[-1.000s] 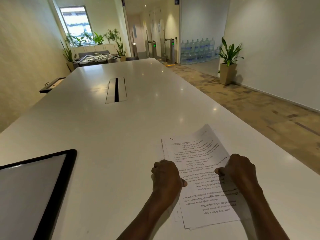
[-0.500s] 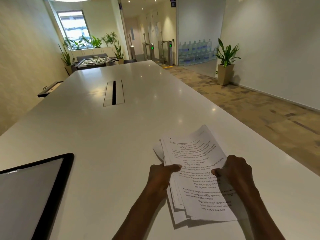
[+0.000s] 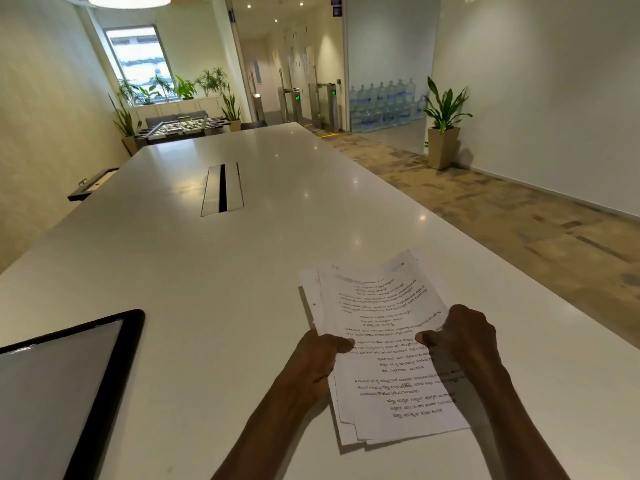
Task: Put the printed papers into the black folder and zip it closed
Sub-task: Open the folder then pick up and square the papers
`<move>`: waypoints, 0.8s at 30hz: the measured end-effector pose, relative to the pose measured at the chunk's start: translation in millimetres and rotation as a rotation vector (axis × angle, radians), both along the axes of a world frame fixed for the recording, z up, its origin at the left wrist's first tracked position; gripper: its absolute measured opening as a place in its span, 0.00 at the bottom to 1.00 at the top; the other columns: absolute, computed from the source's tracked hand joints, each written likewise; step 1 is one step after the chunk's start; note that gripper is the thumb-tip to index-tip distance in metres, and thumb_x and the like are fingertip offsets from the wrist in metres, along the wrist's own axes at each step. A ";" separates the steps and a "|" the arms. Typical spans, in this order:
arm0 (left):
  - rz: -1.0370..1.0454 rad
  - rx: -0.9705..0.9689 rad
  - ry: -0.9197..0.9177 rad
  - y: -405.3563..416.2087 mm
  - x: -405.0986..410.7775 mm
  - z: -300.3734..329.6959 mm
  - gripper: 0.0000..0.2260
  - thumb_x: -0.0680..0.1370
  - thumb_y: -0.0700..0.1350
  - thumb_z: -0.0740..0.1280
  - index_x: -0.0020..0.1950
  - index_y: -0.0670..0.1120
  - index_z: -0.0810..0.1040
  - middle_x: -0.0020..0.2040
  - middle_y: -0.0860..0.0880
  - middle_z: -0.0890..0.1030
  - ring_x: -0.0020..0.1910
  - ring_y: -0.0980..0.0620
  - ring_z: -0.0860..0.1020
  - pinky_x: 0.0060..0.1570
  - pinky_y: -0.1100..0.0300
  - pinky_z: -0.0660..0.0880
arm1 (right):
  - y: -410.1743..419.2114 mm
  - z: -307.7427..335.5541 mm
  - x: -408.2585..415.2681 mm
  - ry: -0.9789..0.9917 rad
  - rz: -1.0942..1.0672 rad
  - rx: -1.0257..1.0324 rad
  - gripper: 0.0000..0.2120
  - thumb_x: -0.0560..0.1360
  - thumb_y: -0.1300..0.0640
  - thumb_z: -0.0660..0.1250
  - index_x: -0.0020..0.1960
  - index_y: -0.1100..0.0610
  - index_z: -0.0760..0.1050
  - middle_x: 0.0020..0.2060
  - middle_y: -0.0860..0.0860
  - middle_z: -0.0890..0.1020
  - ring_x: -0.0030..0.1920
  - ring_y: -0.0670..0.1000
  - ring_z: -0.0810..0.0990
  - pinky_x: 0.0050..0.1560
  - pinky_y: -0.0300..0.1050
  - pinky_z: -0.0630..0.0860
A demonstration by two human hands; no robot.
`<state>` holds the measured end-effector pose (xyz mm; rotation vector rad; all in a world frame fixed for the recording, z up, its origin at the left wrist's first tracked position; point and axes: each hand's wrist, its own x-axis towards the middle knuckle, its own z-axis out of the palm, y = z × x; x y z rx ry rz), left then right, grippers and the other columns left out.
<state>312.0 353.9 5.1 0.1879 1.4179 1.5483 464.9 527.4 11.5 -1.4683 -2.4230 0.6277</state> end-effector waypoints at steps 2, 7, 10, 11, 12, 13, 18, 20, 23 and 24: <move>-0.031 0.008 0.097 -0.7 -1.4 1.1 0.18 0.76 0.28 0.64 0.65 0.38 0.75 0.59 0.38 0.82 0.58 0.36 0.80 0.60 0.34 0.73 | 0.0 -0.7 0.8 0.003 -0.008 -0.011 0.27 0.64 0.42 0.80 0.37 0.57 0.65 0.37 0.52 0.77 0.38 0.54 0.74 0.28 0.40 0.60; -0.035 0.053 0.251 -9.8 -10.1 3.0 0.19 0.76 0.32 0.67 0.66 0.42 0.74 0.56 0.42 0.84 0.55 0.40 0.82 0.59 0.38 0.76 | 3.5 0.2 2.4 0.022 -0.038 -0.130 0.28 0.63 0.38 0.78 0.41 0.57 0.67 0.35 0.49 0.74 0.37 0.51 0.75 0.31 0.43 0.65; -0.054 0.164 0.270 -19.6 -21.8 9.4 0.19 0.74 0.34 0.70 0.65 0.42 0.76 0.57 0.41 0.83 0.56 0.39 0.82 0.56 0.39 0.77 | 7.9 3.7 4.9 0.276 -0.015 -0.322 0.28 0.60 0.41 0.81 0.46 0.59 0.73 0.42 0.52 0.82 0.40 0.52 0.80 0.35 0.43 0.70; -0.058 0.218 0.258 -23.5 -25.6 13.1 0.20 0.73 0.34 0.71 0.64 0.42 0.77 0.58 0.40 0.83 0.56 0.38 0.82 0.55 0.40 0.78 | 9.9 6.4 5.4 0.416 0.051 -0.465 0.29 0.60 0.43 0.82 0.50 0.60 0.77 0.46 0.52 0.85 0.44 0.53 0.84 0.41 0.44 0.75; -0.062 0.271 0.251 -27.4 -29.0 17.0 0.19 0.72 0.35 0.71 0.63 0.43 0.78 0.58 0.39 0.82 0.56 0.38 0.82 0.52 0.42 0.80 | 11.4 9.6 5.3 0.555 0.158 -0.635 0.29 0.60 0.47 0.82 0.55 0.59 0.80 0.50 0.53 0.86 0.48 0.53 0.86 0.48 0.48 0.78; -0.063 0.313 0.253 -31.0 -32.3 21.1 0.19 0.72 0.35 0.71 0.62 0.44 0.80 0.59 0.39 0.82 0.57 0.38 0.81 0.50 0.44 0.80 | 12.5 11.5 3.9 0.670 0.272 -0.790 0.27 0.63 0.51 0.81 0.59 0.57 0.80 0.54 0.54 0.86 0.52 0.54 0.86 0.56 0.52 0.79; -0.026 0.413 0.343 -48.1 -49.2 45.7 0.16 0.73 0.35 0.71 0.60 0.45 0.81 0.60 0.38 0.81 0.59 0.37 0.80 0.53 0.42 0.79 | 3.8 22.7 -21.5 1.020 0.397 -0.836 0.24 0.65 0.63 0.77 0.61 0.60 0.80 0.57 0.60 0.84 0.56 0.61 0.84 0.58 0.58 0.79; 0.019 0.426 0.464 -55.2 -54.7 58.2 0.14 0.74 0.36 0.70 0.57 0.49 0.83 0.58 0.41 0.83 0.57 0.39 0.81 0.53 0.44 0.80 | -1.9 34.0 -34.0 1.102 0.391 -0.694 0.23 0.63 0.61 0.80 0.57 0.59 0.82 0.53 0.58 0.86 0.54 0.60 0.85 0.54 0.56 0.82; 0.090 0.435 0.619 -64.4 -61.8 74.7 0.13 0.74 0.41 0.70 0.57 0.53 0.83 0.57 0.45 0.84 0.56 0.44 0.82 0.52 0.47 0.81 | -7.2 51.2 -50.3 1.165 0.428 -0.600 0.20 0.64 0.59 0.80 0.55 0.56 0.83 0.51 0.55 0.87 0.51 0.59 0.86 0.52 0.56 0.81; 0.104 0.439 0.651 -66.9 -64.3 78.7 0.13 0.74 0.43 0.71 0.57 0.54 0.82 0.58 0.46 0.84 0.56 0.45 0.82 0.51 0.48 0.81 | -8.8 55.3 -55.4 1.178 0.443 -0.582 0.19 0.64 0.59 0.80 0.55 0.55 0.83 0.51 0.55 0.87 0.51 0.58 0.86 0.51 0.55 0.81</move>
